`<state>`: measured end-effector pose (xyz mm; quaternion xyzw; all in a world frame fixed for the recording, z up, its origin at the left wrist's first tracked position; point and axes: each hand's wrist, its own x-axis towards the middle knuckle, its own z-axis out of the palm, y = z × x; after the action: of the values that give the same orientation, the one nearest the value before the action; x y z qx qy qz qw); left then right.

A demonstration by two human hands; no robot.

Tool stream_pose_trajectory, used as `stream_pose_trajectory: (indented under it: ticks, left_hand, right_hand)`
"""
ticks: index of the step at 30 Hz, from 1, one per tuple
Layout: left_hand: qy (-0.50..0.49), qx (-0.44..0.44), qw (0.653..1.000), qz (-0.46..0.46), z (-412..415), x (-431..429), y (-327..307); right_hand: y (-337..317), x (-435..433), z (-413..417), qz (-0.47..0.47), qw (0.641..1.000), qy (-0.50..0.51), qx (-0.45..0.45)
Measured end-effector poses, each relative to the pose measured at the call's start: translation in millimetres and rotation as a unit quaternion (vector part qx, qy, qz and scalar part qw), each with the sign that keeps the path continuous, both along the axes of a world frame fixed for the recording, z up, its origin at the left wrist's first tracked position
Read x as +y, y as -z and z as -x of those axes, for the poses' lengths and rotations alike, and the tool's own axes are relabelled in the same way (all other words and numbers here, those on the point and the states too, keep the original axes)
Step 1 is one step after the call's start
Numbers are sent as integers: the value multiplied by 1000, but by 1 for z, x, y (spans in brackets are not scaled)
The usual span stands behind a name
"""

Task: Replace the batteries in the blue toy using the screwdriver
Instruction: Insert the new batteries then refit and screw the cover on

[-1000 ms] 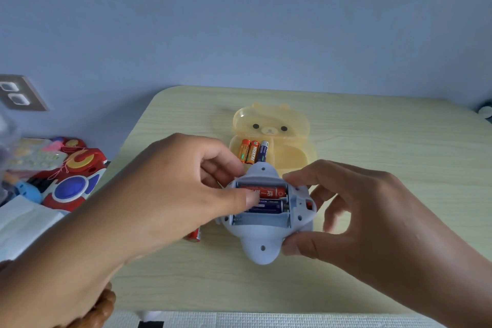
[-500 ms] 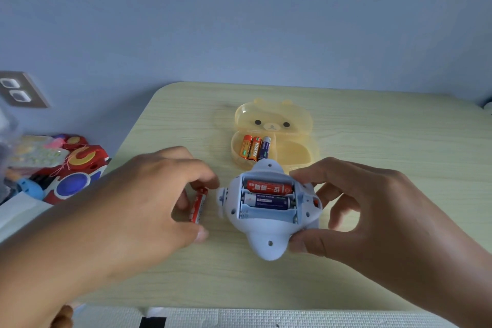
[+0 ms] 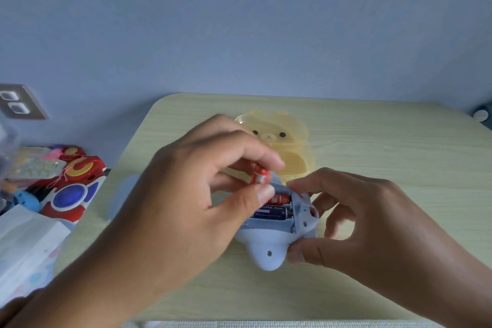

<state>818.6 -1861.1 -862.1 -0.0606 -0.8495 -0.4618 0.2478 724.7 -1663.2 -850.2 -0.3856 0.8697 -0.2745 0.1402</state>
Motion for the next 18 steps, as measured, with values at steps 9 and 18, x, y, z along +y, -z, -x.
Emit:
stream_pose_trajectory:
  ticks: [9,18]
  left_hand:
    - [-11,-9,992,124,-1,11,2]
    - [11,-36,984,172,-1,13,1]
  right_hand:
    - [2,0,1,14,1000,-7,1]
    - [2,1,2,42,999,-18,-2]
